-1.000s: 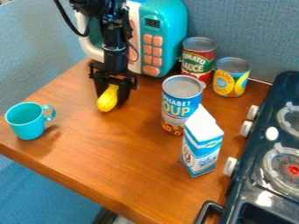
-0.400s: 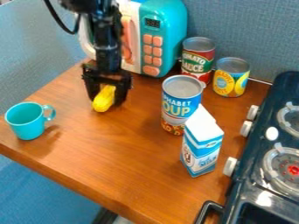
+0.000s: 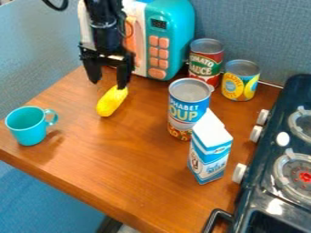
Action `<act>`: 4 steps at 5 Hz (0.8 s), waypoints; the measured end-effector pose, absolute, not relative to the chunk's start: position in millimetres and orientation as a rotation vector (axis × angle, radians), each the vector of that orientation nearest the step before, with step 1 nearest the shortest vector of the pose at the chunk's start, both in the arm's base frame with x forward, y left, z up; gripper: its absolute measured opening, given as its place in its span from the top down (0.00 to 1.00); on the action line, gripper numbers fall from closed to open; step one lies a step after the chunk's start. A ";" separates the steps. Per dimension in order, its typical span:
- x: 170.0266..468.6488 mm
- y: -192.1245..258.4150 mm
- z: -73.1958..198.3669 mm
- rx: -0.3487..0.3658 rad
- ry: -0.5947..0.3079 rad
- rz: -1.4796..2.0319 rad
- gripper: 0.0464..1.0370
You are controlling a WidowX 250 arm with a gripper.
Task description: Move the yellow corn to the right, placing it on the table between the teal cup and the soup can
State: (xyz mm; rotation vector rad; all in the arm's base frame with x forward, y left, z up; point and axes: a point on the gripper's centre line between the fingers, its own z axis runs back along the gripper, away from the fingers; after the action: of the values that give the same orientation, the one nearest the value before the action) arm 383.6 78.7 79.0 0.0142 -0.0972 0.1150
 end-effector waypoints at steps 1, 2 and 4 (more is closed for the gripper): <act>379.7 81.3 97.7 0.016 -0.134 0.102 0.04; 369.2 92.2 117.3 0.111 -0.141 0.103 0.04; 384.7 24.8 152.5 0.102 -0.102 0.022 0.04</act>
State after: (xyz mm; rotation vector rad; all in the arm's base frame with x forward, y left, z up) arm 384.7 24.8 152.5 0.1020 -0.1023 0.0223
